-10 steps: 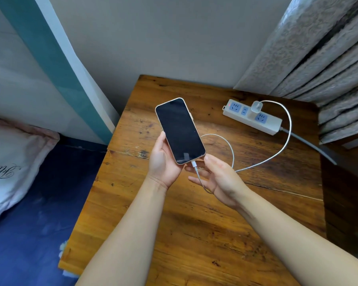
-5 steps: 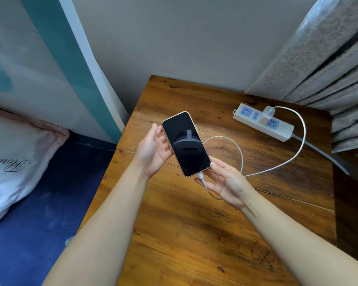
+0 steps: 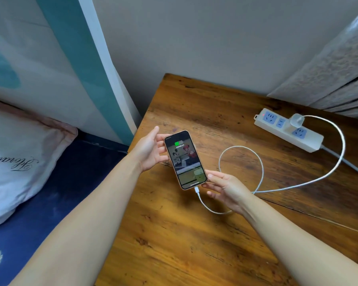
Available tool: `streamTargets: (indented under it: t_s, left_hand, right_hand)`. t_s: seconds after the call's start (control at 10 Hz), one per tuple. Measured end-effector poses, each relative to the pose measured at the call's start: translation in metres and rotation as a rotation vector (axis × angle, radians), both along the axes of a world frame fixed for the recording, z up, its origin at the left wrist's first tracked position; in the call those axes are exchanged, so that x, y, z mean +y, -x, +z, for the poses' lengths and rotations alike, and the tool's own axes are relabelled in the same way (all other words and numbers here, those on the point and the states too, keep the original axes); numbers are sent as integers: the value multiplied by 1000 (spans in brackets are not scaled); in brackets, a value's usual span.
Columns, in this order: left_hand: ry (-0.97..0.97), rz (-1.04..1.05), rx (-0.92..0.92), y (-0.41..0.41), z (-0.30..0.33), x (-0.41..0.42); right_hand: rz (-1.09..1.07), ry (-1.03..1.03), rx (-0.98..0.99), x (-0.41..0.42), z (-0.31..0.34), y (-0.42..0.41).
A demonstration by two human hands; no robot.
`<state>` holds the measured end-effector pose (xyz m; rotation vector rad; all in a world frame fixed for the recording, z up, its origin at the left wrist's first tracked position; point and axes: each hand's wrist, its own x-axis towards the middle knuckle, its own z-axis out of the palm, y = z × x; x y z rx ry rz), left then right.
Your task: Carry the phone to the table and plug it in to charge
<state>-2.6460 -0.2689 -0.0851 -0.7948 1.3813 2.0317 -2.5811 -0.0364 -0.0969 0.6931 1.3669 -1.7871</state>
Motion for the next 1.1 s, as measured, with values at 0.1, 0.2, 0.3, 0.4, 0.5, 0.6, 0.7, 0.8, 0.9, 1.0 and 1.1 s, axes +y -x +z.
streamTargets:
  t_s: [0.1,0.2,0.3,0.4,0.5,0.6,0.7,0.8,0.9,1.0,1.1]
  left_hand:
    - [30,-20,-20,17,-8,-4]
    - [107,-58,-27,34,-15,-4]
    - [220,-115,-26,50,-22,-2]
    - [413,-270,38,60,-29,2]
    - [599,-460,143,62,-36,2]
    - [736,-558,232,64,-44,-3]
    - [819,-591,248,67,-50,-8]
    - [860,-574,261,65,-58,-9]
    - [846,-539,248,64,-59,-9]
    - [845,-598,248,65,-58,-9]
    - [867,-538,239,54,-53,-11]
  right_hand:
    - [83,-111,29,-10,-4,17]
    - [68,-180,42,-18,-9,33]
    - [70,-233,55,-24,-15,43]
    - [57,-279,46,-28,-23,47]
    - [24,-327,49,-32,-28,47]
    - [12,-393,54,-35,-30,46]
    - [20,-452,62,-37,-32,46]
    - [32,-513,74,-40,-34,43]
    - [88,-563,89,-40,-30,41]
    - [139,-546,71,-41,-23,43]
    - [97,-478,55,-33,-11,39]
